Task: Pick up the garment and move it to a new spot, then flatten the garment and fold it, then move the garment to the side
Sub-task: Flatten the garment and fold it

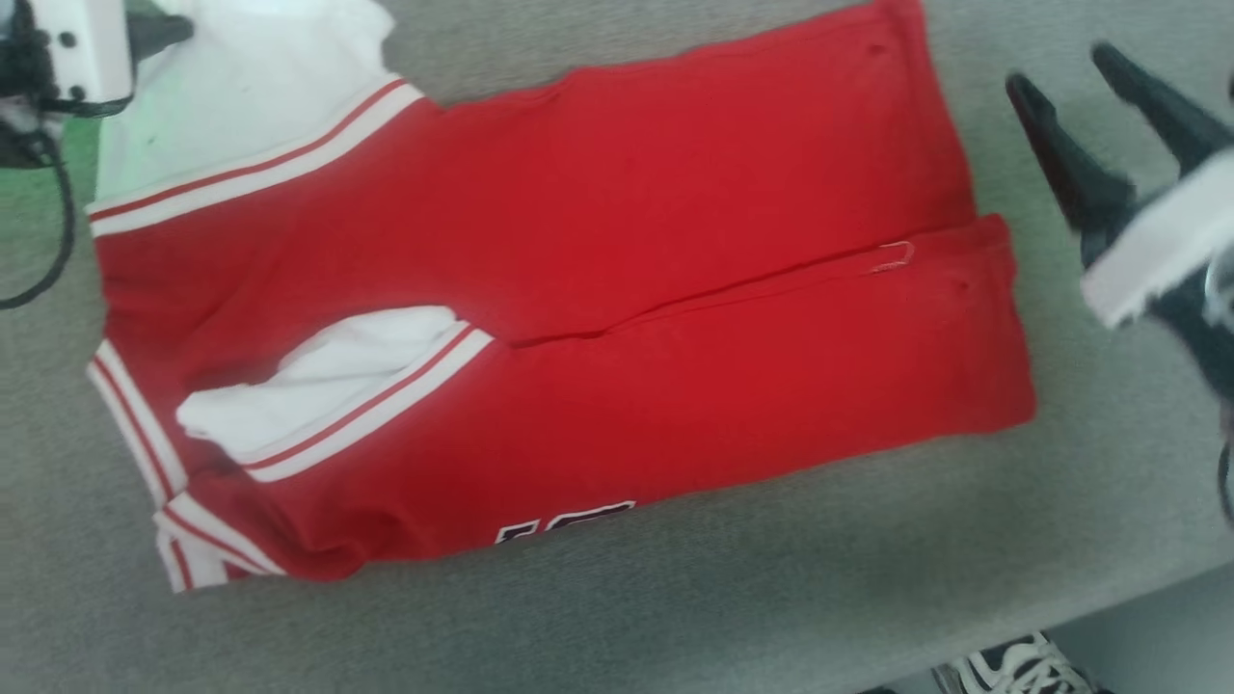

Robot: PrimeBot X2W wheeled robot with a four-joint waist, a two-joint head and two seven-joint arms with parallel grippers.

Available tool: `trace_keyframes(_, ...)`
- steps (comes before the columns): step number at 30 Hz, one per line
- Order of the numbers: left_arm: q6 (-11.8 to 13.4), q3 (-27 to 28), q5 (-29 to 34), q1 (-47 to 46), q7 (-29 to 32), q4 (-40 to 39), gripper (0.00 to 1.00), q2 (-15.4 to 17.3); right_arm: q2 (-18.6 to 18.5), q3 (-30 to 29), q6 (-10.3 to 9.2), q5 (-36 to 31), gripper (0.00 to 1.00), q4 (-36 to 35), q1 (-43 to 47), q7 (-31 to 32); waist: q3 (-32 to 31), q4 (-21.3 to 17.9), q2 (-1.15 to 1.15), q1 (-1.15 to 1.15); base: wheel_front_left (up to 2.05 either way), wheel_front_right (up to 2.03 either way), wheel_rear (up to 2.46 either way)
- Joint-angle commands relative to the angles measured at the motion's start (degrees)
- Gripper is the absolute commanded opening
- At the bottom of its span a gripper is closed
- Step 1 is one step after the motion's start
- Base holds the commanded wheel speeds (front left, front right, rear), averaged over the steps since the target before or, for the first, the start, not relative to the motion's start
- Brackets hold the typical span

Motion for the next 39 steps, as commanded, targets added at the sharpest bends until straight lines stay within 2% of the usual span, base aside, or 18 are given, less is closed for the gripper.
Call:
trace_keyframes(1,-0.36,-0.88,-0.24,1.08,0.1,-0.18,0.0,-0.91,-0.55,1.19,0.01,1.24,1.0,1.15,-2.8,2.07,0.58,1.29,0.0,0.0,0.0,0.0,0.0)
trace_keyframes(4,-0.51,-1.22,-0.34,1.16,-0.89,-1.28,0.0,-2.38,-2.78,4.51,0.01,3.49,1.0,5.93,-9.62,8.78,1.08,3.35,0.0,0.0,0.0,0.0,0.0)
trace_keyframes(9,-0.46,-2.37,-0.8,1.26,-1.98,-4.62,0.0,-3.85,-4.21,8.0,0.01,6.81,1.0,15.11,-18.47,17.18,2.28,6.55,0.0,0.0,0.0,0.0,0.0)
trace_keyframes(16,-0.46,-3.92,-1.24,1.31,-3.5,-7.72,0.0,-4.19,-5.3,14.08,0.02,10.71,1.0,21.86,-23.24,25.39,3.2,8.7,0.0,0.0,0.0,0.0,0.0)
trace_keyframes(17,-0.46,-4.04,-1.47,1.3,-3.94,-8.04,0.0,-4.25,-5.26,14.72,0.01,10.99,0.91,22.38,-23.36,25.53,3.25,8.85,0.0,0.0,0.0,0.0,0.0)
trace_keyframes(19,-0.46,-4.22,-1.76,1.45,-4.72,-8.55,0.0,-4.44,-5.57,15.66,0.01,11.58,0.24,23.31,-23.74,24.97,3.19,9.11,0.0,0.0,0.0,0.0,0.0)
trace_keyframes(20,-0.46,-4.37,-1.56,1.62,-5.96,-9.3,0.0,-4.58,-6.0,16.43,0.01,12.09,0.0,23.97,-23.82,24.38,2.82,9.45,0.0,0.0,0.0,0.0,0.0)
trace_keyframes(25,-0.47,-2.69,-3.76,1.88,-11.97,-12.25,0.0,-4.74,-8.55,16.45,-0.02,13.52,0.0,22.69,-23.19,19.8,-0.35,10.95,0.0,0.0,0.0,0.0,0.0)
trace_keyframes(30,-0.48,-1.74,-6.71,5.76,-17.99,-19.44,0.0,-2.88,-11.92,16.98,-0.01,15.55,0.0,18.65,-18.81,16.62,-5.94,12.84,0.0,0.0,0.0,0.0,0.0)
trace_keyframes(34,-0.47,-1.69,-8.85,11.02,-22.57,-27.72,0.0,1.07,-15.67,16.51,0.0,17.49,0.0,13.8,-12.86,15.68,-10.15,14.14,0.0,0.0,0.0,0.0,0.0)
trace_keyframes(39,-0.47,-2.56,-9.25,19.47,-28.92,-39.32,0.0,8.11,-20.07,14.08,0.01,19.81,0.0,7.45,-3.19,14.76,-13.1,15.28,0.0,0.0,0.0,0.0,0.0)
